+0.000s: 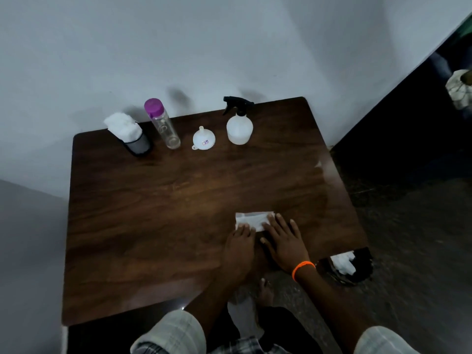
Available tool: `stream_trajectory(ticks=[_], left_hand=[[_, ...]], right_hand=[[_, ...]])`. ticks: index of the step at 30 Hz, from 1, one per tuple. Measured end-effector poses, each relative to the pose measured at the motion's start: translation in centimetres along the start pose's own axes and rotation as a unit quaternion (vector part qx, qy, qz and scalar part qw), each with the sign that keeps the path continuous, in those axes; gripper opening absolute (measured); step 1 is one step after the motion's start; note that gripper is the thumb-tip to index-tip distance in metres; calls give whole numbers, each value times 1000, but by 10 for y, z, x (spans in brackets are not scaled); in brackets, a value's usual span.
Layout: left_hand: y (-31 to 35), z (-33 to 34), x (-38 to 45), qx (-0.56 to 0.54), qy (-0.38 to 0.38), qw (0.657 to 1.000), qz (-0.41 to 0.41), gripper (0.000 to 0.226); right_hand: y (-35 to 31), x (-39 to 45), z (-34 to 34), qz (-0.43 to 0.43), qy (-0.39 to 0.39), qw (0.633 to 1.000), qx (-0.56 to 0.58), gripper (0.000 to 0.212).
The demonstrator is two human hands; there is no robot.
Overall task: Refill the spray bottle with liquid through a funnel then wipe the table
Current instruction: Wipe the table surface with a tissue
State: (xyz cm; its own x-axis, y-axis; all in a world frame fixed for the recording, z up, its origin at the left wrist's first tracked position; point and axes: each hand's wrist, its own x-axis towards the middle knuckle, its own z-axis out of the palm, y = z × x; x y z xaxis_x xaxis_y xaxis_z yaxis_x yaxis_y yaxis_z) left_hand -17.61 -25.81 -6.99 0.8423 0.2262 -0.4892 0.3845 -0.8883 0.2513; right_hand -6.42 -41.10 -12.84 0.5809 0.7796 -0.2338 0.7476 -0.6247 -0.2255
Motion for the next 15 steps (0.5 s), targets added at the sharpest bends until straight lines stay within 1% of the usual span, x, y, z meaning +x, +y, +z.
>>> stream_trajectory(ticks=[2,4,6,8,10,11,15], left_hand=[[20,18,-17,5,-18,1000,5,60],[36,44,-25,-8,-25,1000,12,67],[50,52,-29,-14,-27,999,13,74],[59,53,-30,-2,-12,1000,15,69],[63,50,-27,12,18,999,29,52],[62,46,-23,9,14,999,33,49],[51,34,3,34,11,999,38,52]], right_hand=[[7,-24,4,-2,2,1000,-4,56],[14,-47,7,-1,3,1000,-10,54],[21,-64,8,4,2,1000,-14,53],[26,-70,10,16,3,1000,-15,52],[28,-70,10,26,7,1000,-12,51],[30,-68,10,31,6,999,-10,51],[32,-48,4,49,6,999,0,52]])
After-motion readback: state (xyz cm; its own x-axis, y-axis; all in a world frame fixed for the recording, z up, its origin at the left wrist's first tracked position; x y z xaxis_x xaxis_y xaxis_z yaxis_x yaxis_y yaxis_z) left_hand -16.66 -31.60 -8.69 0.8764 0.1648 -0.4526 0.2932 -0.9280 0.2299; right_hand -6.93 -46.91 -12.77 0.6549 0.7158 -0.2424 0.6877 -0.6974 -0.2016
